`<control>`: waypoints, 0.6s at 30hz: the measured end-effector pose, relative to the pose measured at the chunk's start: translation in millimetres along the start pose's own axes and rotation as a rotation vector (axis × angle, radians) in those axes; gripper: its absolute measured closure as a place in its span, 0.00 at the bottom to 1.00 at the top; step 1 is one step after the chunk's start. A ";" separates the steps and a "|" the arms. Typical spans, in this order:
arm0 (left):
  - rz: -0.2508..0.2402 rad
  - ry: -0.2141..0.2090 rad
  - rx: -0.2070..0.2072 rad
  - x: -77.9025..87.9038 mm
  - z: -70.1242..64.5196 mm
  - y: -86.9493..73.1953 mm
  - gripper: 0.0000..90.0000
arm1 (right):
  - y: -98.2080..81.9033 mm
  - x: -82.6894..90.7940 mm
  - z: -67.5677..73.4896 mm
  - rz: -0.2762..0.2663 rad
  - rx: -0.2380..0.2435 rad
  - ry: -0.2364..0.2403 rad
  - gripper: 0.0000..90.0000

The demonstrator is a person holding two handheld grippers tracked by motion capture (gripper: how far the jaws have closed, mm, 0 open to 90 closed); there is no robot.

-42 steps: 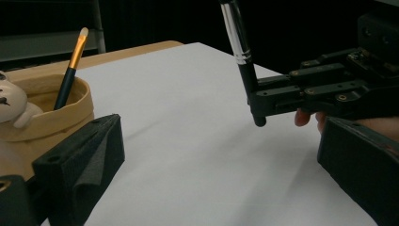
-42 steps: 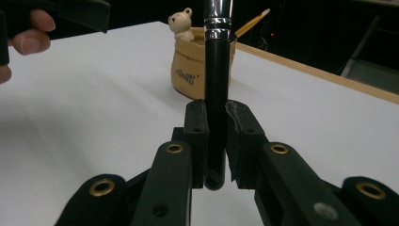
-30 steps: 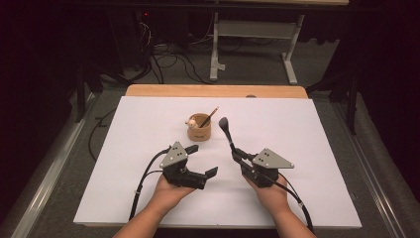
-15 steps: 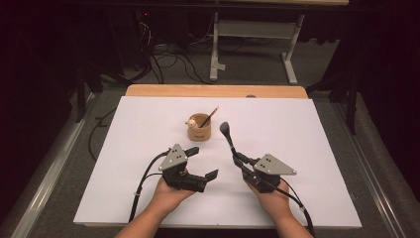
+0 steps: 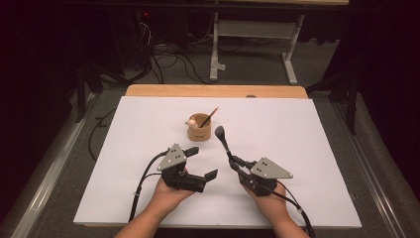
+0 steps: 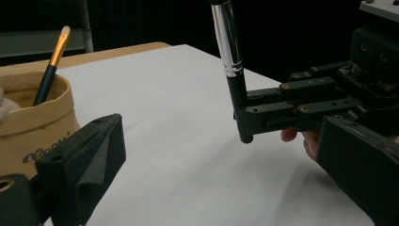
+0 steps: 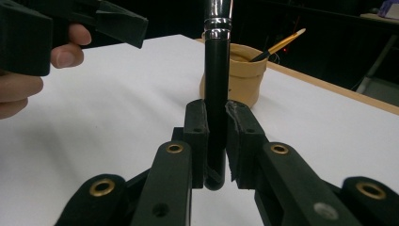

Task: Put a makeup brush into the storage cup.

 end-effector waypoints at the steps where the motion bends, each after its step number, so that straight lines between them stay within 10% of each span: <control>1: -0.001 0.000 0.000 0.2 0.2 0.1 0.03 | 0.1 -0.6 0.6 -0.003 0.007 0.003 0.91; 18: -0.014 -0.005 0.017 2.5 2.8 0.8 0.05 | -0.8 -6.2 14.7 0.007 0.027 0.036 0.91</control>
Point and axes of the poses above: each handheld gripper's, and its own axes: x roughly backward along the jaws, y roughly out of its top, z roughly to its left, the point moved 2 cm from there along -x, roughly forward along the jaws, and after that the axes turned 6 degrees about z, right-handed, at the moved point
